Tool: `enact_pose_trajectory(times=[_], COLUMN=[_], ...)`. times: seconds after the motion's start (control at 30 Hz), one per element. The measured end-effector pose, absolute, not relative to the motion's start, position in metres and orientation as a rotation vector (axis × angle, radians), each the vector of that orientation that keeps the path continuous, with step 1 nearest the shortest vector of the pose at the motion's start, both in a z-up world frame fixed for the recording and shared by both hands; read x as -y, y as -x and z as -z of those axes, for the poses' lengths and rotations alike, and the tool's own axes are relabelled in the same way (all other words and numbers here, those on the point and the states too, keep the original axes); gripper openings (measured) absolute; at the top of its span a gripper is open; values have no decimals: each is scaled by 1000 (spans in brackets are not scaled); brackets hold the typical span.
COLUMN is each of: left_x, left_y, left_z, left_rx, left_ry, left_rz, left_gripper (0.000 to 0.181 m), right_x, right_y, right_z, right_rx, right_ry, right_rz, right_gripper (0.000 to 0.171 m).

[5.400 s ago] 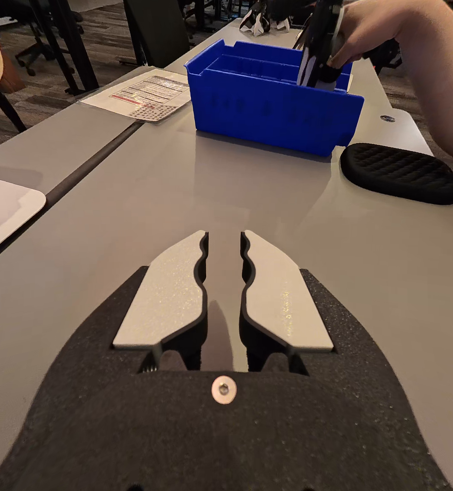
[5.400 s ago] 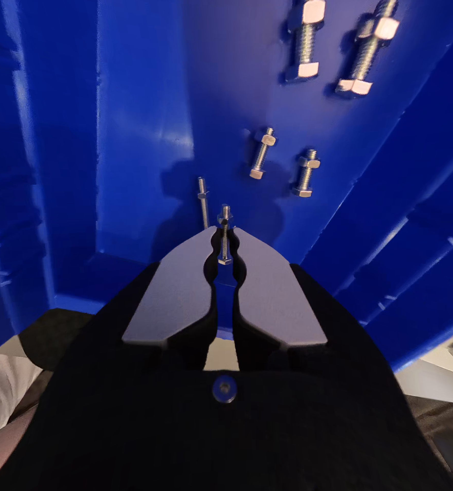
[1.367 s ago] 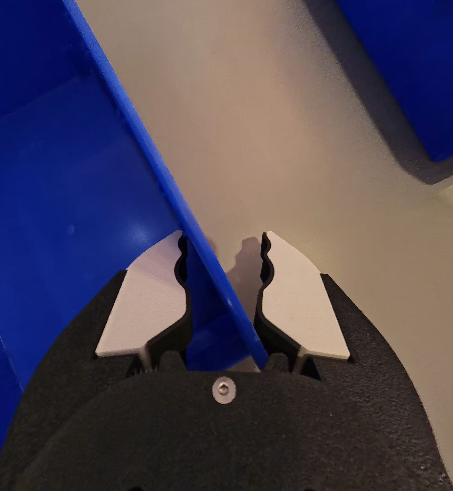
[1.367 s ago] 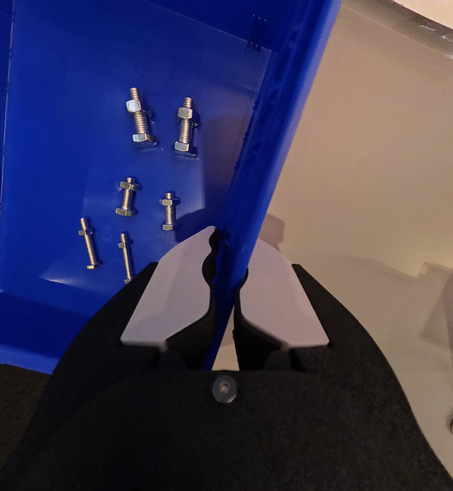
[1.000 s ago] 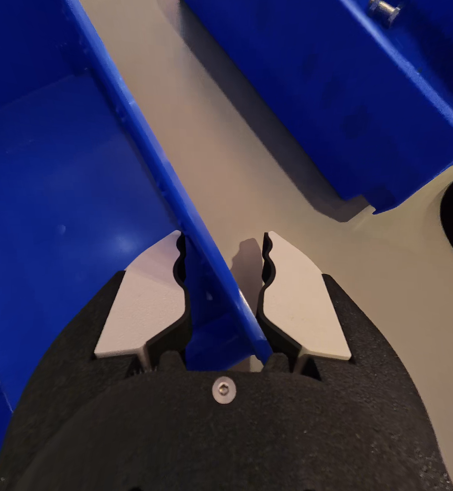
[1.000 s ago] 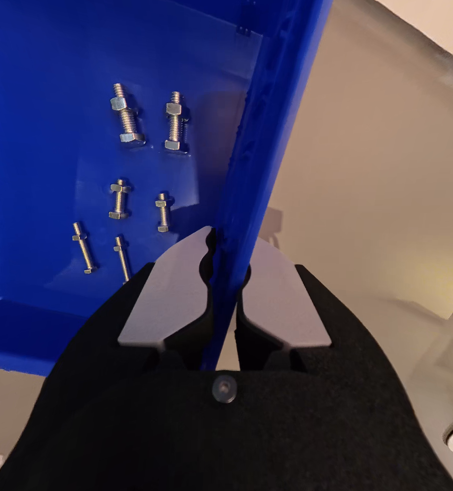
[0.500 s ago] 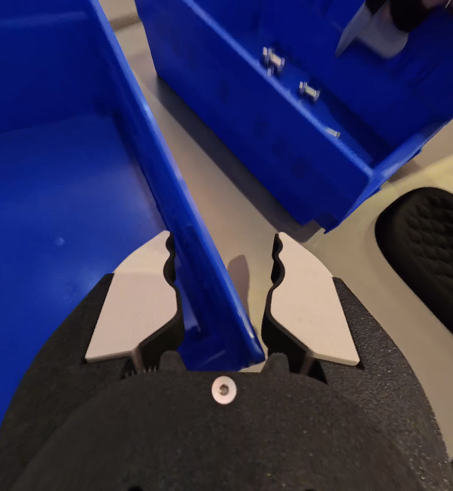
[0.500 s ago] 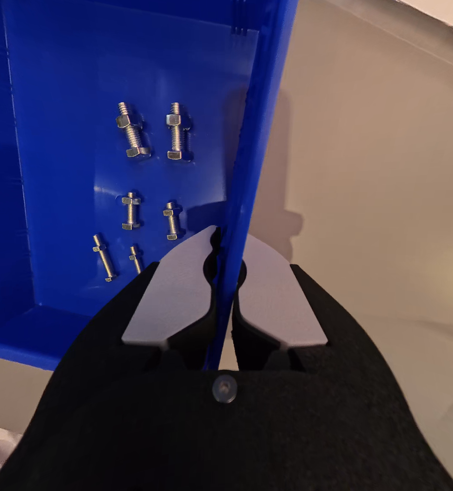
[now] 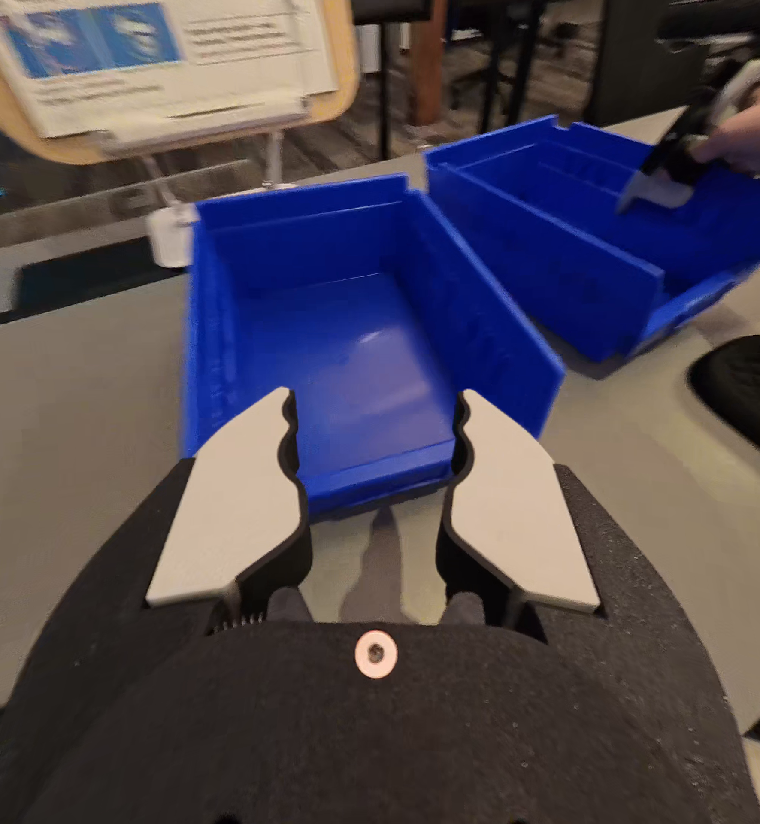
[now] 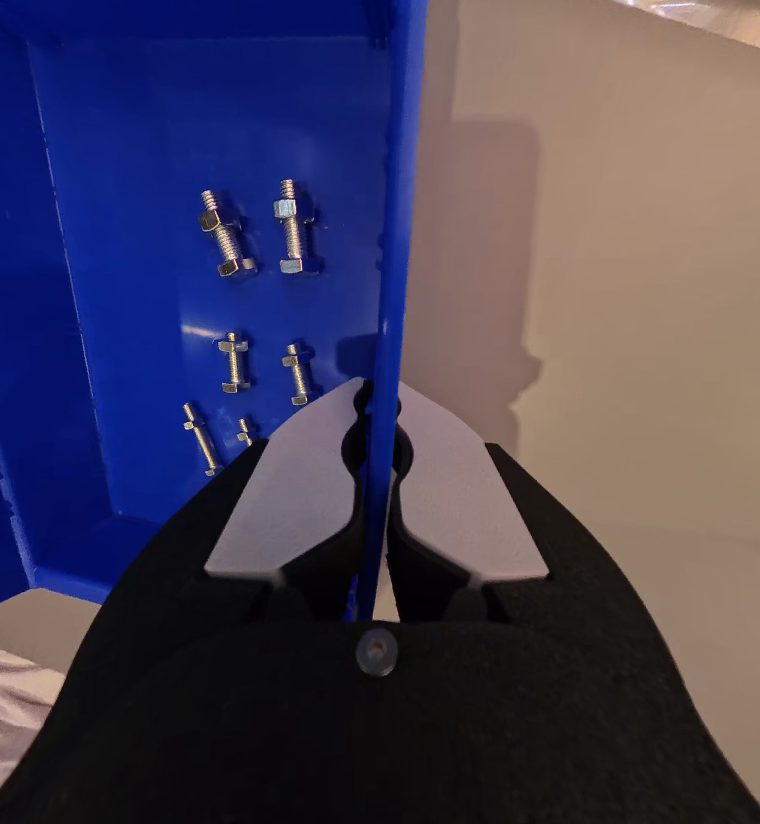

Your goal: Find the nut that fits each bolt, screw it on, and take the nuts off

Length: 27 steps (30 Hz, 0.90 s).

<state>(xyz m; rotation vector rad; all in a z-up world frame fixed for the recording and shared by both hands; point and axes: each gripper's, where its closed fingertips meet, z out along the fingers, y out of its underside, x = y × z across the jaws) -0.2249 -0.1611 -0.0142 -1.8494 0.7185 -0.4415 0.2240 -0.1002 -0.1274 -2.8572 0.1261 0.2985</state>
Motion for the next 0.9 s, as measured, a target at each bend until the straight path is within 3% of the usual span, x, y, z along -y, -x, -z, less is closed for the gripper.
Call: enact_pose_trajectory(times=[0.3,0.53,0.73,0.9], left_x=[140,126,127,136], left_y=[380,449,472,485], left_z=[15,10,13,14], left_rx=[-418,-233,-229,-284], left_ry=[1923,1892,1876,1914], left_rz=[320,365,384,312], left_gripper=[67,68,69,75], right_x=[107,106,74,27], right_y=[-223,-198,-115,-6], right_z=[101,10,-69,-94], right_rx=[-151,-96,46,261], right_ry=[2841,2825,2797,2763], right_rz=[-344,-291,-311,-343], right_gripper=[6,6,6,6])
